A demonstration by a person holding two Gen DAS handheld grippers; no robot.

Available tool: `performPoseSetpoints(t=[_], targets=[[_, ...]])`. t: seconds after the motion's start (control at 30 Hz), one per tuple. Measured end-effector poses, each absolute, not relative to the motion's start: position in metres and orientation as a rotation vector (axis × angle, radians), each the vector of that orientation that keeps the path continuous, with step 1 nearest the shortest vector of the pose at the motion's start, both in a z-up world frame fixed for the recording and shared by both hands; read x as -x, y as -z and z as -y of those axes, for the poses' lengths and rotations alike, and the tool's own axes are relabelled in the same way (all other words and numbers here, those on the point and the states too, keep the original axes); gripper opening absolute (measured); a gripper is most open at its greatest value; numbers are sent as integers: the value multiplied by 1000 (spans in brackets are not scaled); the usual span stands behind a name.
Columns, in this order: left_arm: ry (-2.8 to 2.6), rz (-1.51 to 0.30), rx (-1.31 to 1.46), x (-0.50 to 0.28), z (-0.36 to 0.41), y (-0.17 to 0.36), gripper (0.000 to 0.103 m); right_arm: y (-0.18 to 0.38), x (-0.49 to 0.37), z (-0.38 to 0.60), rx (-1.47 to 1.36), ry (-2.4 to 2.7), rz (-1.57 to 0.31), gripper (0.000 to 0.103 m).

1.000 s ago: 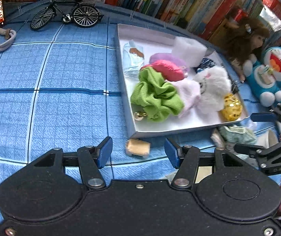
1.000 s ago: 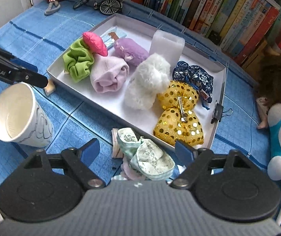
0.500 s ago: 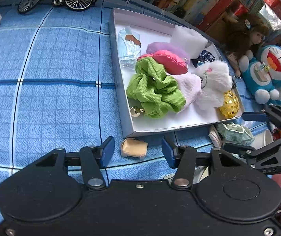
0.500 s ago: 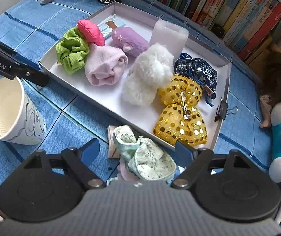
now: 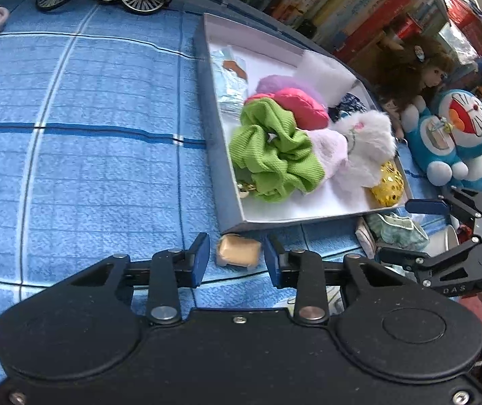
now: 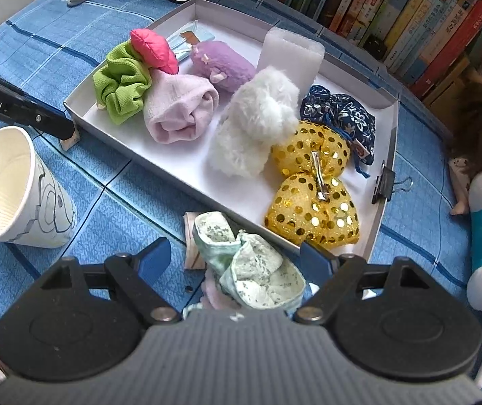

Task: Organize soft objects
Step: 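Grasp the small beige cork with the left tool while the right tool grasps the mint floral cloth, then carry the cork and mint floral cloth over the tray with both tools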

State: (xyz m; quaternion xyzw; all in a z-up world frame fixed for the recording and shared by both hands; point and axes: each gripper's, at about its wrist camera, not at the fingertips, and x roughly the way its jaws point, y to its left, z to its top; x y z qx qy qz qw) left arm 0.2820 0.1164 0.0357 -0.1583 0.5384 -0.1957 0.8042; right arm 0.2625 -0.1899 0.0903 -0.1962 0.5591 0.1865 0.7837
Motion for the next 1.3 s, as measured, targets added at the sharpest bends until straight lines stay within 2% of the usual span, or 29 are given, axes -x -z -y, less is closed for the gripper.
performPoseSetpoints(t=[0.27,0.33,0.4,0.47,0.53,0.57,1.03,1.3], targets=[[413,-1143,289,-283,-104,-36,32,-85,-263,188,439,-400,-1222,90],[406,-1139,265,-281,-103,-36,25,-84,-262,187,452,-396,-1219,89],[404,-1133,256,-279,-103,-36,25,-85,-259,185,466,-388,-1207,77],[400,-1128,254,-277,-105,-37,25,-86,-258,185,456,-370,-1210,47],[394,-1123,251,-275,-106,-38,25,-90,-259,186,430,-362,-1210,29],[390,-1123,250,-273,-107,-39,25,-93,-258,186,426,-364,-1200,25],[362,-1084,252,-255,-116,-65,25,-127,-243,187,377,-400,-1103,23],[356,-1035,239,-251,-110,-93,25,-163,-236,195,292,-405,-974,22]])
